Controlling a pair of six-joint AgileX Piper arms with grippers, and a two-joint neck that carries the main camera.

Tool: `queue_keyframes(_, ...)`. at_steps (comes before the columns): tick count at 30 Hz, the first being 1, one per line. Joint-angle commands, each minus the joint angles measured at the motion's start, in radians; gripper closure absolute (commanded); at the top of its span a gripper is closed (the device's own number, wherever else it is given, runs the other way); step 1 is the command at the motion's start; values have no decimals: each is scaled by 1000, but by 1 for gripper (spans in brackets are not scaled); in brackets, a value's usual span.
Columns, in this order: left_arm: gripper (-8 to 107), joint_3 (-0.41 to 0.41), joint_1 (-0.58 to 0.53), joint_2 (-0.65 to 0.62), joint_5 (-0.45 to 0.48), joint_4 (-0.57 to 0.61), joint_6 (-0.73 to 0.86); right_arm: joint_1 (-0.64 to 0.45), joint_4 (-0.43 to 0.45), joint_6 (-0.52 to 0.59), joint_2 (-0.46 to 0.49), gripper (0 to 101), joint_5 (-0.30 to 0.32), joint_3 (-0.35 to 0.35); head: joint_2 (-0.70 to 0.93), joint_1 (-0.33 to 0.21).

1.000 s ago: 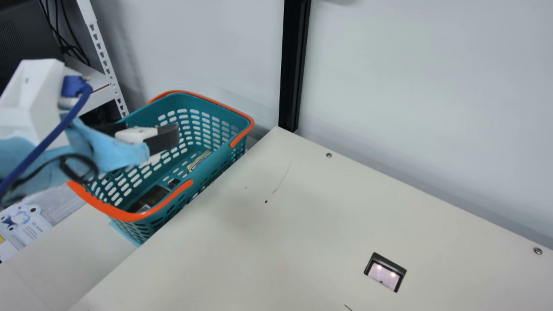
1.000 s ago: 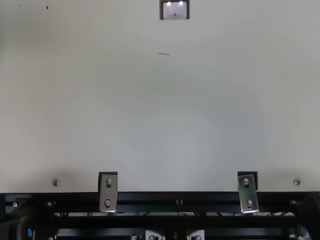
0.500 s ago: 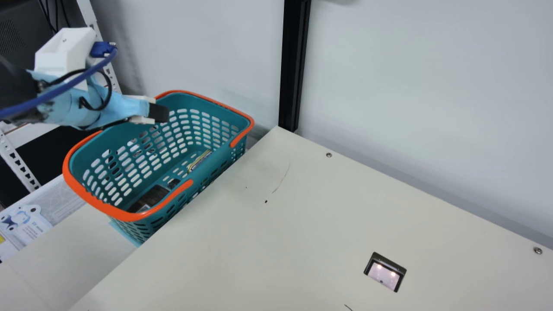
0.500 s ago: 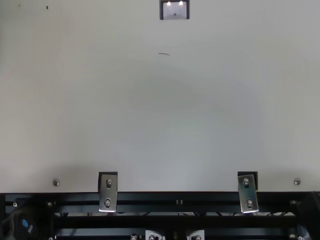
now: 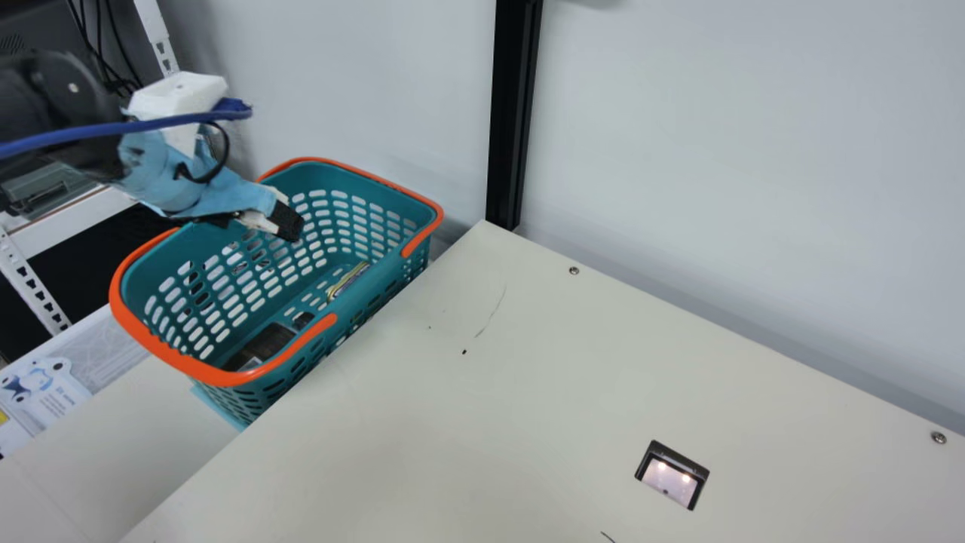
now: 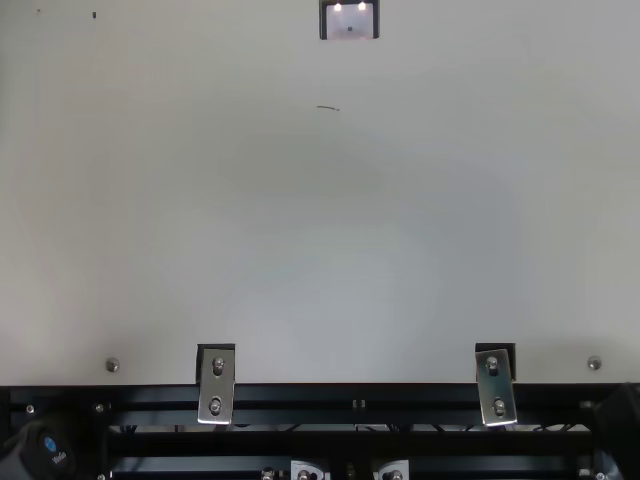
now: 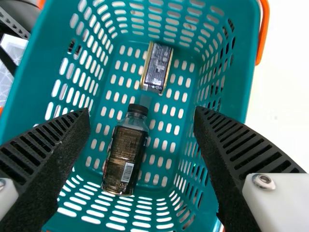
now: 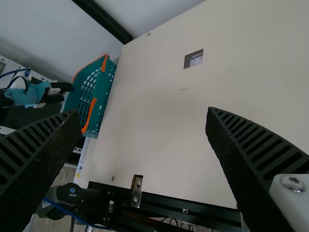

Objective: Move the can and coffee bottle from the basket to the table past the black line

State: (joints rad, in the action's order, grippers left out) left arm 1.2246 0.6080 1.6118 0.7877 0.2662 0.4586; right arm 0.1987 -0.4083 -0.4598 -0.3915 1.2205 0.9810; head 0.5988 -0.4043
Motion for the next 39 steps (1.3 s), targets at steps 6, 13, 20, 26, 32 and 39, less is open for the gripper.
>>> queue_keyframes(6,9,79,-29,141,9,-40,-5,0,0,0,0,0,0,0,13,-31)
queue_keyframes(13,9,83,-32,153,-2,-40,-5,0,0,0,0,0,0,0,13,-31)
queue_keyframes(20,9,83,-32,153,2,-42,-5,0,0,0,0,0,0,0,13,-31)
queue_keyframes(26,9,83,-32,153,0,-42,-5,0,0,0,0,0,0,0,13,-31)
queue_keyframes(32,9,96,-44,181,-11,-84,-31,0,0,0,0,0,0,0,13,-31)
queue_keyframes(39,9,130,-51,272,-49,-126,-26,0,0,0,0,0,0,0,13,-31)
